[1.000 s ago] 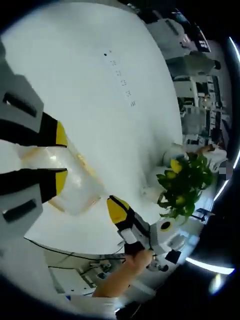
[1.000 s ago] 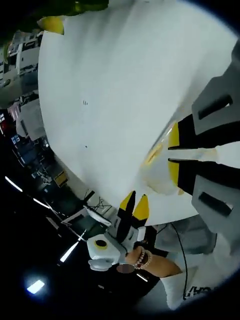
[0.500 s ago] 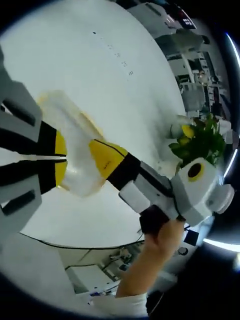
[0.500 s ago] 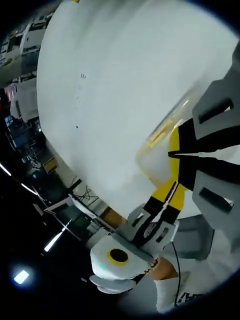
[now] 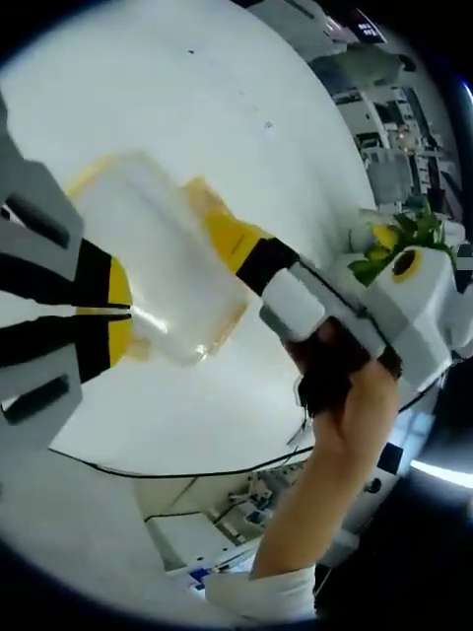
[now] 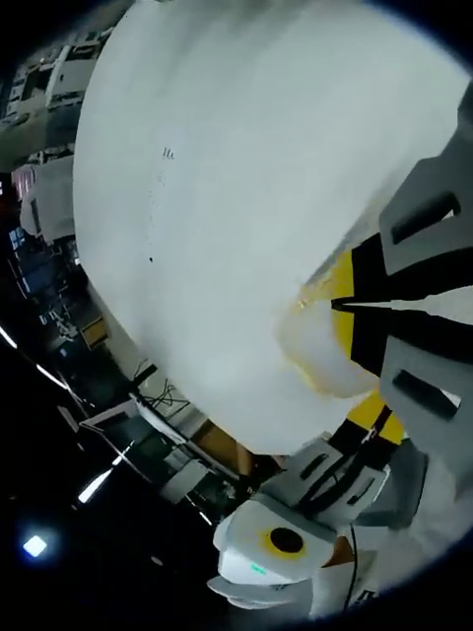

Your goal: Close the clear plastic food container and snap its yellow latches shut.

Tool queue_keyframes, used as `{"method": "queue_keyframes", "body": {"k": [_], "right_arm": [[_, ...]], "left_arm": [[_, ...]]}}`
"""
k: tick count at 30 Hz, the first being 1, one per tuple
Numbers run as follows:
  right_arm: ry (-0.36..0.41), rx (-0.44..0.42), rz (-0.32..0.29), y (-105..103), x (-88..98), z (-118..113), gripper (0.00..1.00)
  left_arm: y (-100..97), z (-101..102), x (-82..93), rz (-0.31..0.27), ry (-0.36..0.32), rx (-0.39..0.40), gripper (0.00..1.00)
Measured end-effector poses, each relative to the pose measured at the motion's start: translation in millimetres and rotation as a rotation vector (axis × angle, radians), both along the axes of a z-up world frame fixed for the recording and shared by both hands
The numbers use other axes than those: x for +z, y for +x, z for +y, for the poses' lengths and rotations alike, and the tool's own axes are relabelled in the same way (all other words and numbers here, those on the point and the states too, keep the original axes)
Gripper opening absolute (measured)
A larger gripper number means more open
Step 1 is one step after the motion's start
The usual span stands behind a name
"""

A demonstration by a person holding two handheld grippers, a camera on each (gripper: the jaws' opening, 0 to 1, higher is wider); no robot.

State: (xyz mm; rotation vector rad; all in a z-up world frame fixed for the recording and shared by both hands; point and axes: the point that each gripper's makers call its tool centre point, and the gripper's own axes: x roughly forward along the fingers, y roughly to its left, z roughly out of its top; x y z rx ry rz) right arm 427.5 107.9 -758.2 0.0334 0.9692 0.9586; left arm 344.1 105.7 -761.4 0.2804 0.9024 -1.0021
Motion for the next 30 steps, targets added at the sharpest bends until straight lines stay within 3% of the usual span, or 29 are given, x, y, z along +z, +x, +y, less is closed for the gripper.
{"method": "queue_keyframes", "body": {"k": [9, 18, 23, 25, 27, 28, 30], "right_arm": [[-0.045, -0.018, -0.027, 16, -5.7, 1, 0.00], [-0.104, 0.012, -0.020, 16, -21.3, 2, 0.00], [-0.100, -0.006, -0.008, 19, -22.9, -1, 0.00], [-0.097, 0.003, -0.015, 19, -19.3, -1, 0.00], [-0.070, 0.046, -0.049, 19, -9.6, 4, 0.00], [-0.068, 0.080, -0.067, 18, -6.8, 6, 0.02], [-0.080, 0.147, -0.102, 13, -3.2, 10, 0.08]], "left_arm": [[-8.0, 3, -5.1, 0.009, 0.019, -0.032, 0.00], [-8.9, 5, -8.3, 0.015, 0.021, -0.044, 0.00], [-7.8, 4, -8.9, 0.006, 0.024, -0.059, 0.00], [-6.3, 3, -6.4, -0.020, 0.031, -0.085, 0.00], [1.2, 0, -0.1, -0.098, 0.035, -0.137, 0.01], [6.3, 0, 2.2, -0.139, 0.046, -0.148, 0.07], [5.4, -1, 2.4, -0.137, 0.050, -0.169, 0.10]]}}
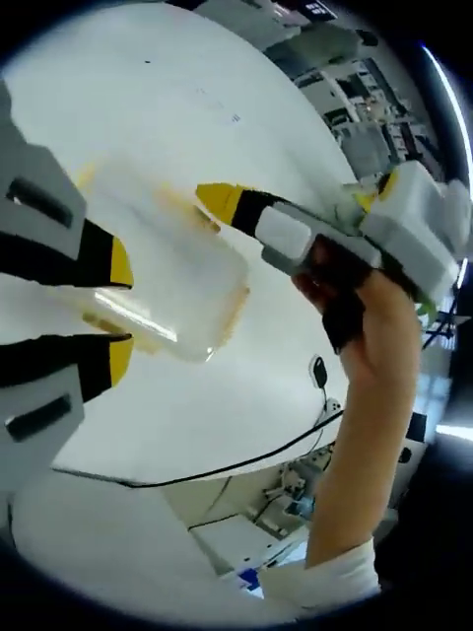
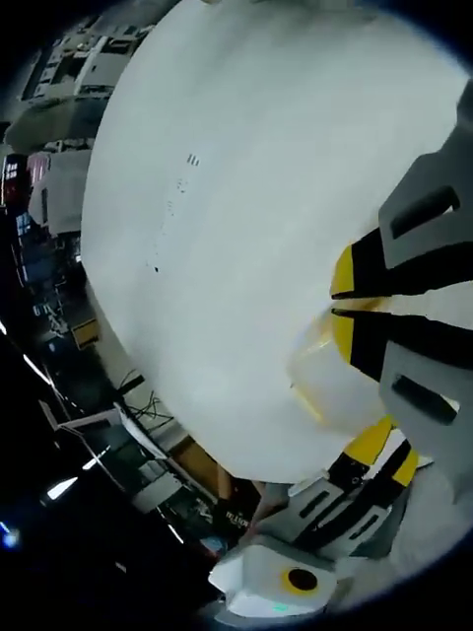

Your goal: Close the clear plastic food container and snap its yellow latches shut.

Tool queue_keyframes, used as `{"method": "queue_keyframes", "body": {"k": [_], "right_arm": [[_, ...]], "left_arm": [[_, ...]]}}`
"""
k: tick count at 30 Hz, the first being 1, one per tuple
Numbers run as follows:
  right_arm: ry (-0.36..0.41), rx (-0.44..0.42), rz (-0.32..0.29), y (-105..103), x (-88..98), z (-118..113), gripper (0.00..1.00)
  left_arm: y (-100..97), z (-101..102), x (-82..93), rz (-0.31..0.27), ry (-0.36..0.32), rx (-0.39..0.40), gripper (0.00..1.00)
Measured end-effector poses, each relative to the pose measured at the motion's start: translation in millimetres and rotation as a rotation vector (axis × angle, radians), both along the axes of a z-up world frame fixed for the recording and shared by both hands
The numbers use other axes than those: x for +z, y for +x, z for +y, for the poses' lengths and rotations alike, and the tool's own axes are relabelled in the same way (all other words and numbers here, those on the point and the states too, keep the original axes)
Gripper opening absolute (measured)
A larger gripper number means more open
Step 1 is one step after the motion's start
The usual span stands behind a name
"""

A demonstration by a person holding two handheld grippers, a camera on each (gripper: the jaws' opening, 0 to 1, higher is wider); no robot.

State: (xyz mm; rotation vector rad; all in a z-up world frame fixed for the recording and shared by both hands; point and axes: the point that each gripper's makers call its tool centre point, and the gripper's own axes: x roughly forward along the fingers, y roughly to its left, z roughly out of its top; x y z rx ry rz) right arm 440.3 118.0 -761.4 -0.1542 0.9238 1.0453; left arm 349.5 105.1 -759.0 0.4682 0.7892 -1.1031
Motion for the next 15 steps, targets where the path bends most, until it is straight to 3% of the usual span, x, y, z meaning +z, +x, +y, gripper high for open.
{"method": "queue_keyframes", "body": {"k": [3, 7, 11, 15], "right_arm": [[-0.036, 0.075, -0.003, -13, -4.0, 3, 0.13], [-0.107, 0.130, -0.004, -19, -15.2, 0, 0.25], [-0.116, 0.168, -0.008, -22, -12.4, -1, 0.24], [-0.237, 0.270, 0.013, -28, -15.8, -14, 0.32]], "left_arm": [[1.0, -4, 1.9, -0.032, -0.008, -0.046, 0.12], [-11.9, -9, -2.5, -0.109, 0.028, -0.232, 0.19], [-5.7, -8, -7.4, -0.174, 0.070, -0.252, 0.22], [-2.0, -12, -6.5, -0.166, 0.046, -0.245, 0.27]]}}
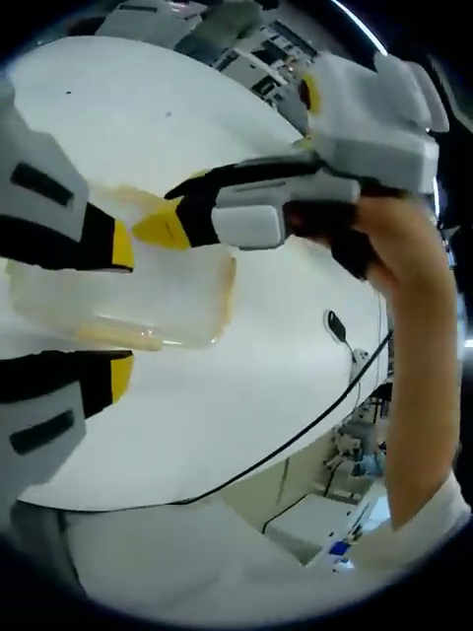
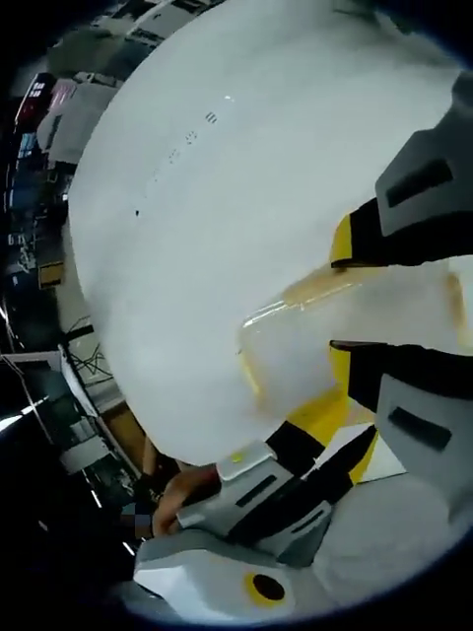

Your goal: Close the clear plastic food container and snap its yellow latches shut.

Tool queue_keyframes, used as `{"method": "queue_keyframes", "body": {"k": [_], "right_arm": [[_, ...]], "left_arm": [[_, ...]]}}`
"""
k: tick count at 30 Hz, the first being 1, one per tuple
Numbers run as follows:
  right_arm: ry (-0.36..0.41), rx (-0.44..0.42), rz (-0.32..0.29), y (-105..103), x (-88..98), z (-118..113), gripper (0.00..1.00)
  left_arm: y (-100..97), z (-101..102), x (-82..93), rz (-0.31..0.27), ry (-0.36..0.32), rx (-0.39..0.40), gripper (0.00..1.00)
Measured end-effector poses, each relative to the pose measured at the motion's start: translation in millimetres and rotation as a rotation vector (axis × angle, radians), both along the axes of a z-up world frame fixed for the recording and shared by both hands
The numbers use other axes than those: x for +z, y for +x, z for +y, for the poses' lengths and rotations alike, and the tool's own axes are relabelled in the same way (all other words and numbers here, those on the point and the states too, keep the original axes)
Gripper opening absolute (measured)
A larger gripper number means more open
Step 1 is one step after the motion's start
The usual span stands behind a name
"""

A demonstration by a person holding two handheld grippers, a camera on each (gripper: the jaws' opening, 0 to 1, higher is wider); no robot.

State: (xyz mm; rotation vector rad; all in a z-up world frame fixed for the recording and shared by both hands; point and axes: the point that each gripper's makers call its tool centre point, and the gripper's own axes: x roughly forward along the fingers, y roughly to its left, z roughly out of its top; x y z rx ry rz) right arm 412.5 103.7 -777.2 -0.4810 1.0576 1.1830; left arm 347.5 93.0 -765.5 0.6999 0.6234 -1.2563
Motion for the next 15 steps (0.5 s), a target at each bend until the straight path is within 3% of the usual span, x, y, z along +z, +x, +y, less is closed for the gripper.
{"method": "queue_keyframes", "body": {"k": [5, 11, 13, 15], "right_arm": [[-0.112, 0.088, -0.018, 10, 0.2, -7, 0.33], [-0.179, 0.160, -0.004, 8, -2.1, -1, 0.38], [-0.172, 0.172, 0.007, 7, -0.8, 6, 0.38], [-0.200, 0.207, 0.055, 0, -3.4, 7, 0.39]], "left_arm": [[1.3, -1, -4.6, -0.028, 0.017, -0.031, 0.27], [0.0, 0, -5.4, -0.048, 0.032, -0.036, 0.28], [-1.3, 0, -6.3, -0.071, 0.049, -0.050, 0.28], [-3.1, 0, -7.3, -0.087, 0.063, -0.055, 0.30]]}}
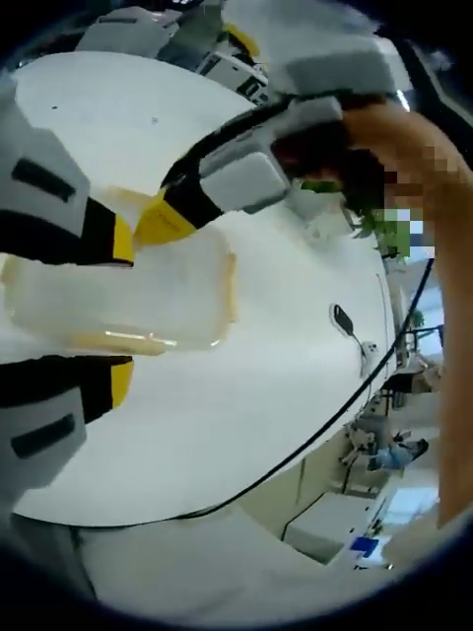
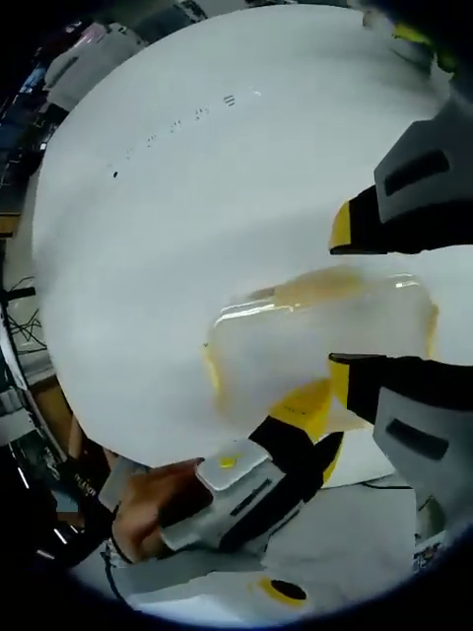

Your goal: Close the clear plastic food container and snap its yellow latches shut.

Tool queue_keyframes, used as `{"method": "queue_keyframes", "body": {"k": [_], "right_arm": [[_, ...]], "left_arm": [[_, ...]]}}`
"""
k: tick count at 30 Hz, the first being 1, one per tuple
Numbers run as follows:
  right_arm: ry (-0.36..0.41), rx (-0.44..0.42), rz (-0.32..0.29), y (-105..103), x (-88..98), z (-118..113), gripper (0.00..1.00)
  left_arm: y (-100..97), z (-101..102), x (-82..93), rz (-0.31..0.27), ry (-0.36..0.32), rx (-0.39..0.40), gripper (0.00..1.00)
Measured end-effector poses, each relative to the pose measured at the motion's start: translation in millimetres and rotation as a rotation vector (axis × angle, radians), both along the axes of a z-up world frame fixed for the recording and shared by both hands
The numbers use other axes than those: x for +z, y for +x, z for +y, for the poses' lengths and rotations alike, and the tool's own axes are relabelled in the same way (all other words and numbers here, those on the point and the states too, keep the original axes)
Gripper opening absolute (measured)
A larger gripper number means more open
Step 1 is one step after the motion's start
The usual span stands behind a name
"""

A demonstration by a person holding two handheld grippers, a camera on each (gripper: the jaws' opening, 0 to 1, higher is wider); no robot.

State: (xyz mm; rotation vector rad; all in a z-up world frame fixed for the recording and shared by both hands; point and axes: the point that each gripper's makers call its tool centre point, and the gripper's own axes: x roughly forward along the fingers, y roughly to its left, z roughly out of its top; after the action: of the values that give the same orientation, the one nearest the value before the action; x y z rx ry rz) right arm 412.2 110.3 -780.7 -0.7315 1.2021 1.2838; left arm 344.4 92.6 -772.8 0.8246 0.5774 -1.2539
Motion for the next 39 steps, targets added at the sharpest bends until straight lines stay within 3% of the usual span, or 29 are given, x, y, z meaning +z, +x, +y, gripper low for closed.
{"method": "queue_keyframes", "body": {"k": [3, 6, 13, 17, 28, 39], "right_arm": [[-0.019, 0.037, 0.003, -4, -0.2, 2, 0.37], [-0.042, 0.074, -0.004, -7, 0.4, 2, 0.35], [-0.072, 0.067, 0.004, -10, -0.7, -1, 0.35], [-0.084, 0.114, -0.037, -14, 0.9, 0, 0.34], [-0.085, 0.121, -0.016, -5, -0.2, 0, 0.33], [-0.106, 0.126, -0.011, -8, -1.1, -1, 0.33]], "left_arm": [[0.7, 1, -1.2, -0.042, 0.024, -0.002, 0.29], [1.4, 0, -1.1, -0.048, 0.032, 0.004, 0.29], [2.8, 1, -2.0, -0.052, 0.034, 0.015, 0.28], [2.3, 0, -2.8, -0.057, 0.054, 0.013, 0.28], [1.9, 0, -4.5, -0.097, 0.051, -0.027, 0.28], [2.9, -1, -5.8, -0.116, 0.082, 0.019, 0.27]]}}
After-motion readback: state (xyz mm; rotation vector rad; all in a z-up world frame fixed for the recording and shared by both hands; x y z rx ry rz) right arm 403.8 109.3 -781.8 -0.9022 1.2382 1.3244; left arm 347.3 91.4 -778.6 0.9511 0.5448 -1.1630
